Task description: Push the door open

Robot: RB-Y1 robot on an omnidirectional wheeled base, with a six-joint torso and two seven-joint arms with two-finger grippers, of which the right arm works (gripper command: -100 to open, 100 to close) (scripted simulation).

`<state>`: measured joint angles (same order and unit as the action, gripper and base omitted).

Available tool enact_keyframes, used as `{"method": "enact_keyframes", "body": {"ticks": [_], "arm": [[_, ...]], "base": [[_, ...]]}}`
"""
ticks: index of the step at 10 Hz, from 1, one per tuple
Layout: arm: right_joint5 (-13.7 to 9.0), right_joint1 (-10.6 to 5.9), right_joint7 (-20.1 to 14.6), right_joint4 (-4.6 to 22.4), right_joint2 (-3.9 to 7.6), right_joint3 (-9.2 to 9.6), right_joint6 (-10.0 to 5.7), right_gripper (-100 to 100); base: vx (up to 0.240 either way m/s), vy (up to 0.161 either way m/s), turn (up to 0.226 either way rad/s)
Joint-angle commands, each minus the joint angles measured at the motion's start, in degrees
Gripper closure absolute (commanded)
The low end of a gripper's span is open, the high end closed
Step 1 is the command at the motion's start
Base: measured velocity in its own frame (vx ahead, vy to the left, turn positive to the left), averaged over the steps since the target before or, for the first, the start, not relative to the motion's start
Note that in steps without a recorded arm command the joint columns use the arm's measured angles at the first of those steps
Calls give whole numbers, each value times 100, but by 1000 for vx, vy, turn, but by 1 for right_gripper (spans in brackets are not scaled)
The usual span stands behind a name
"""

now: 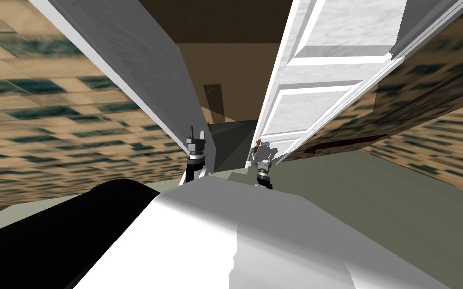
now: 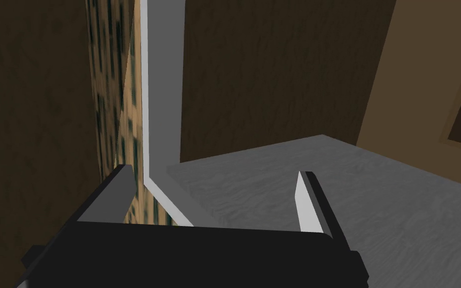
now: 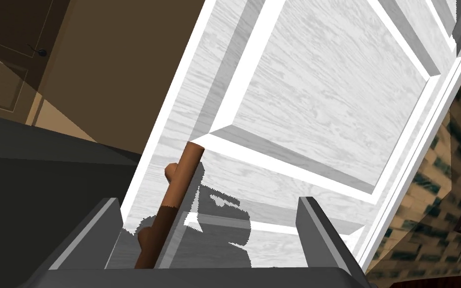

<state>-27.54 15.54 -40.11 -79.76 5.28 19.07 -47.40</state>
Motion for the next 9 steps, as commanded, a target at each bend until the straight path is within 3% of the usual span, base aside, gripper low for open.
{"method": "enact_keyframes", "body": {"ticks": [1,9], "arm": [[-94,-33,-156,227,-39,107,-65,-100],[-478,-239,-758,1132,-208,474,-277,-100]], "base": [[55,-134,213],[44,-132,183]]}}
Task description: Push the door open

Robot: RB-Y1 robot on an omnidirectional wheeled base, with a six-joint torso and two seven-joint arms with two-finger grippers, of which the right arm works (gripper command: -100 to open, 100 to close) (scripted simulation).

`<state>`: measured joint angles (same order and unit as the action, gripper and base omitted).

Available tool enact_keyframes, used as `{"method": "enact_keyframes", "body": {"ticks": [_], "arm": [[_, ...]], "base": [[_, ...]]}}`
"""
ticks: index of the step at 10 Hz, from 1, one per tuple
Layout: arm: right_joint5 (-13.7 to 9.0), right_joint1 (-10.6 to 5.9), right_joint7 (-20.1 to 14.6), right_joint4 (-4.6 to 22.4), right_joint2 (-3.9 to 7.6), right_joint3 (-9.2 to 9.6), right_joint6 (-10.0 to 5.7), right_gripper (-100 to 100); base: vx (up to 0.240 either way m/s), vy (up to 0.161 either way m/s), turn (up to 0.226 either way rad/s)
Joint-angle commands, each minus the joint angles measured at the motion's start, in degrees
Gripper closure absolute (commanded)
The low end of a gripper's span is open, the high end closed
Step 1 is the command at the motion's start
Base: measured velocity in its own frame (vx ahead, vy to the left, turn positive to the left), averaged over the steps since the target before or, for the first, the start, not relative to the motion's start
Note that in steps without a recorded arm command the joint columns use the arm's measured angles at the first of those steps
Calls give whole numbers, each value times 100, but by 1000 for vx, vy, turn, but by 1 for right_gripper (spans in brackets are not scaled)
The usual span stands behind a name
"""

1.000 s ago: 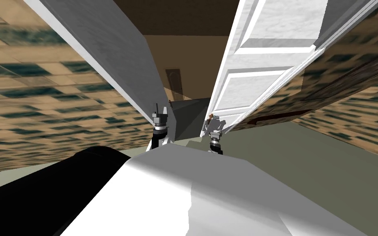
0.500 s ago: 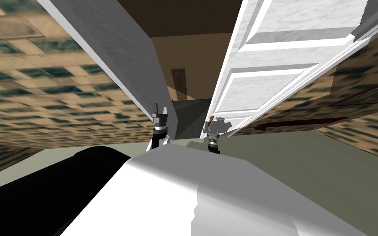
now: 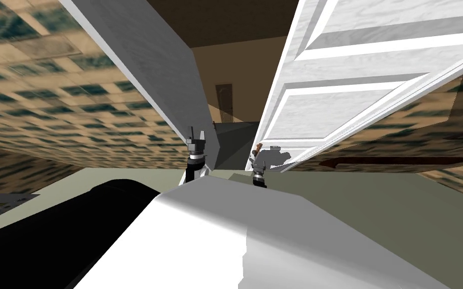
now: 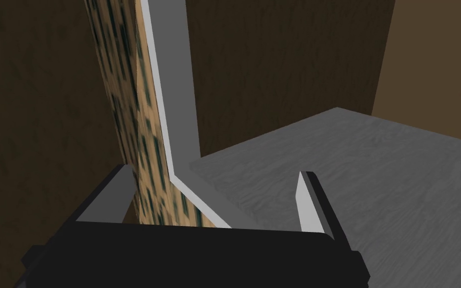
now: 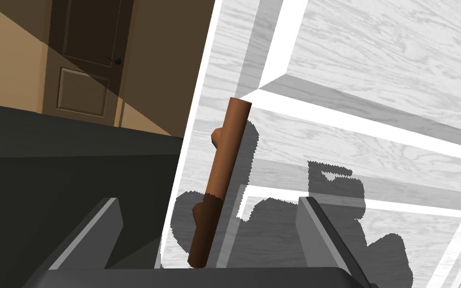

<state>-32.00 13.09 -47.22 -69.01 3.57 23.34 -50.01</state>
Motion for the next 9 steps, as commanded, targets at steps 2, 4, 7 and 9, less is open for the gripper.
{"method": "enact_keyframes", "body": {"ticks": [2,4,7,9], "arm": [[-154,-58,-238,342,-114,163,-83,-100],[-212,-89,-327,477,-155,217,-115,-100],[-366,-171,-568,840,-282,364,-199,-100],[-435,-208,-676,1001,-347,430,-237,-100]], "base": [[29,-204,262],[48,-145,109],[40,-156,194],[13,-156,163]]}}
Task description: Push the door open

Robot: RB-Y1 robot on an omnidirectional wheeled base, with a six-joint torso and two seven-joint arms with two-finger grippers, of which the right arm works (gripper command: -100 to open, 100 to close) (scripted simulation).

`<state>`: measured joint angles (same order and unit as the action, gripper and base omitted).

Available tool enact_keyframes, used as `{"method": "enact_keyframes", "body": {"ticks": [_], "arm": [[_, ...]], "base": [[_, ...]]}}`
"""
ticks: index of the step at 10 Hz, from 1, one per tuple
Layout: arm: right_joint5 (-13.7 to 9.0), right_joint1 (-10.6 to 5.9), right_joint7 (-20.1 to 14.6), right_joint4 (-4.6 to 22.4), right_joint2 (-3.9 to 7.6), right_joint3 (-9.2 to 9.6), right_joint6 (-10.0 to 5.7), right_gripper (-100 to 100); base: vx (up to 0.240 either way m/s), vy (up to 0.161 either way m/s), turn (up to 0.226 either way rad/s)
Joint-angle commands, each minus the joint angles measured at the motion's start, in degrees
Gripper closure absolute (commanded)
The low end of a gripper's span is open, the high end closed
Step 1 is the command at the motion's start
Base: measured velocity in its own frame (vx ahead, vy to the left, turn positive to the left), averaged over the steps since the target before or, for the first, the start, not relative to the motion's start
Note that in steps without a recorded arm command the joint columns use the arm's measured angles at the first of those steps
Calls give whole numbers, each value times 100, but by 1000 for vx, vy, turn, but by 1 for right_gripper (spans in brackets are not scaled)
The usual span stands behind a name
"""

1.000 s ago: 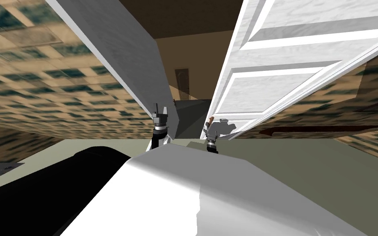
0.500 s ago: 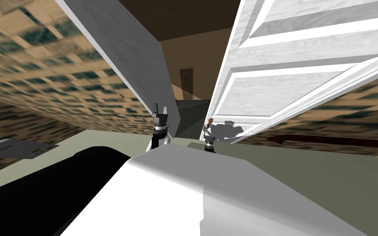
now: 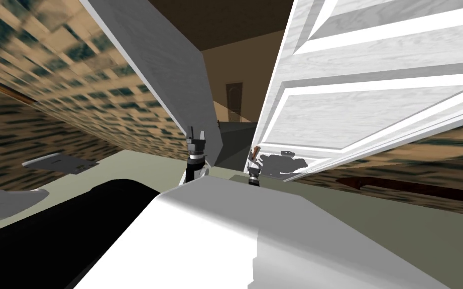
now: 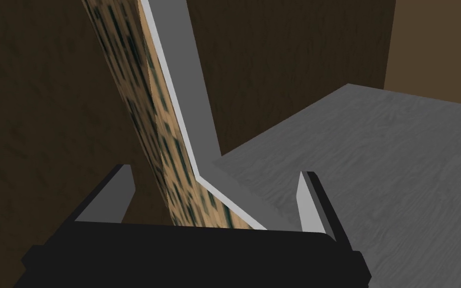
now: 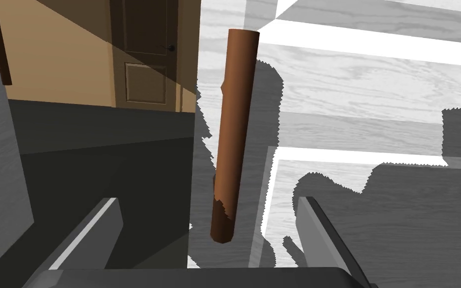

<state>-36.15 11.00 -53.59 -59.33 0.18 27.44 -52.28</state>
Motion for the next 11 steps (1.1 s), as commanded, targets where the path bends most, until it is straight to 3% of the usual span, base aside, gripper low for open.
{"method": "enact_keyframes", "body": {"ticks": [1,5,6,7,8,11], "arm": [[-76,-29,-129,166,-70,74,-41,-100],[-217,-104,-348,497,-258,207,-118,-100],[-199,-51,-299,383,-222,197,-82,-100],[-212,-70,-324,403,-55,182,-82,-100],[-218,-82,-336,414,21,171,-82,-100],[-240,-127,-384,455,130,129,-83,-100]], "base": [[7,-145,113],[23,-163,150],[6,-55,16],[91,-15,18],[151,6,24],[174,-6,18]]}}
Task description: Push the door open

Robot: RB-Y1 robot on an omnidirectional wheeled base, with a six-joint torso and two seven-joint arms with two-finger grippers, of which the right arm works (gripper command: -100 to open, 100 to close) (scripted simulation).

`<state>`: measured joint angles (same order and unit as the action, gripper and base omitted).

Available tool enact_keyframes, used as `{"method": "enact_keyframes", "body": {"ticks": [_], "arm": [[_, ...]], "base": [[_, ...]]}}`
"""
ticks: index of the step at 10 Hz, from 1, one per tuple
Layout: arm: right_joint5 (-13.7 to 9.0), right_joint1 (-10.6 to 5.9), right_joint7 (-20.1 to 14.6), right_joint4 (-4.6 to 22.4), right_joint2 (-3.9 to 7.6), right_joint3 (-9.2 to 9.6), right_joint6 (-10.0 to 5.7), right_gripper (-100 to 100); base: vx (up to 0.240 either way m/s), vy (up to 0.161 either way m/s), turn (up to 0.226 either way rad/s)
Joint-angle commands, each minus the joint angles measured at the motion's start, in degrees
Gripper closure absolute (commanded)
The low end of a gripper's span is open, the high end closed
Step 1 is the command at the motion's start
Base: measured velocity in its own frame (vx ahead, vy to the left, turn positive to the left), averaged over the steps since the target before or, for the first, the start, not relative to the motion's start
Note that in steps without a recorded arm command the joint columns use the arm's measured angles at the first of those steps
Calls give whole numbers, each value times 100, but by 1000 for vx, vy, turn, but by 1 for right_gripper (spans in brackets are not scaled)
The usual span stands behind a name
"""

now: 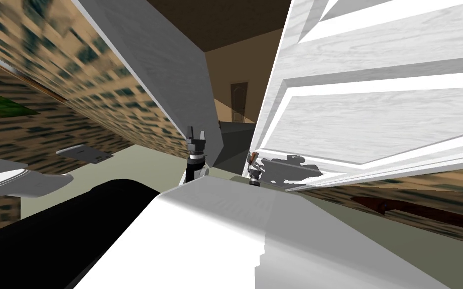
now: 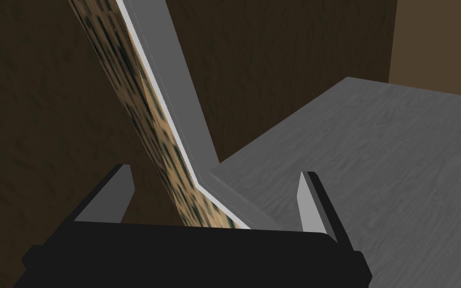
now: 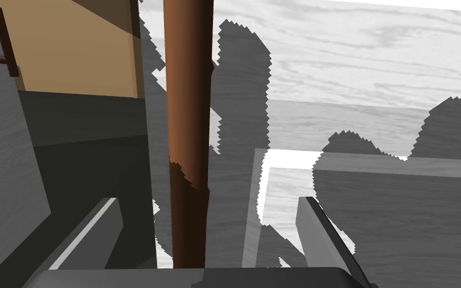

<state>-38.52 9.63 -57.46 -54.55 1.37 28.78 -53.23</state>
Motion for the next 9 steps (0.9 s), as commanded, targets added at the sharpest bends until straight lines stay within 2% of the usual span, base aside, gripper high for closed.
{"method": "enact_keyframes", "body": {"ticks": [1,2,4,5,6,9], "arm": [[-11,-5,-13,-9,-5,-20,12,-100],[-18,-19,-28,4,-47,-33,12,-100],[-34,-51,-61,33,-257,-63,12,-100],[-33,-53,-56,32,-183,-59,15,-100],[-33,-53,-56,32,-183,-59,15,100],[-33,-53,-56,32,-183,-59,15,100]], "base": [[230,5,27],[200,-12,17],[200,-13,20],[89,-5,6],[-13,-2,-17],[-17,5,12]]}}
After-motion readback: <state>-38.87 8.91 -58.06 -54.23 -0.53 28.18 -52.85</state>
